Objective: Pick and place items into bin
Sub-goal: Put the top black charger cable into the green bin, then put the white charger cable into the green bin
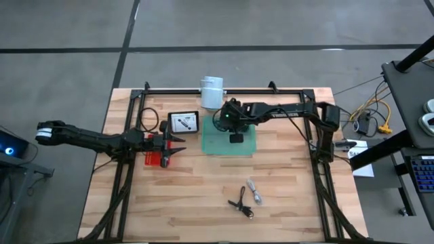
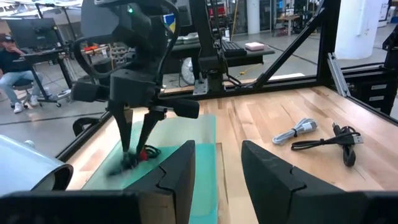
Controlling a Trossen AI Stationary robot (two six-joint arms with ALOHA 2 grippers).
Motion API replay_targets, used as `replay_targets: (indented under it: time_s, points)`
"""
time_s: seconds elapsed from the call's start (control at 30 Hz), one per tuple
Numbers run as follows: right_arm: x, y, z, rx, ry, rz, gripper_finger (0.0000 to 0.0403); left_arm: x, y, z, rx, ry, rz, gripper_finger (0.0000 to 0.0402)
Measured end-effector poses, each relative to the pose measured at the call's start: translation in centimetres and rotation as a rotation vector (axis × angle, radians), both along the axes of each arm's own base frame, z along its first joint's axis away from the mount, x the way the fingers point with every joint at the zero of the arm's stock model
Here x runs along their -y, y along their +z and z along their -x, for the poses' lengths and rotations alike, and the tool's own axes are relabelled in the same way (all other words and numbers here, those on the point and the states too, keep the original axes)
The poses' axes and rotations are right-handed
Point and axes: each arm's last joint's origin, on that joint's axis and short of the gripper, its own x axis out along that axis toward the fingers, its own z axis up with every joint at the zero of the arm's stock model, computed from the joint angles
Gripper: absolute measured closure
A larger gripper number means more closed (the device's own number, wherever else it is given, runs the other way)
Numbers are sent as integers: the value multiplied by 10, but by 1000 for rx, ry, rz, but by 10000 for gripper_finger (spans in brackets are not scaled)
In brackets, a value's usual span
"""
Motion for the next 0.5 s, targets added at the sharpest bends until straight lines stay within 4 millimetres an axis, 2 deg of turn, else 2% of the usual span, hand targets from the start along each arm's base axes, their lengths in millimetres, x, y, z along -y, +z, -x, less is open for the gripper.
replay_targets:
  time_s: [0.13,0.3,0.5]
  points:
    - [0,10,0,36,-37,-13,297,0,0,0,-1,0,0,286]
    - [-6,28,2,66,-202,-104,277,0,0,0,-1,0,0,286]
    - [-33,59,14,-34,-309,-294,269,0,0,0,-1,0,0,286]
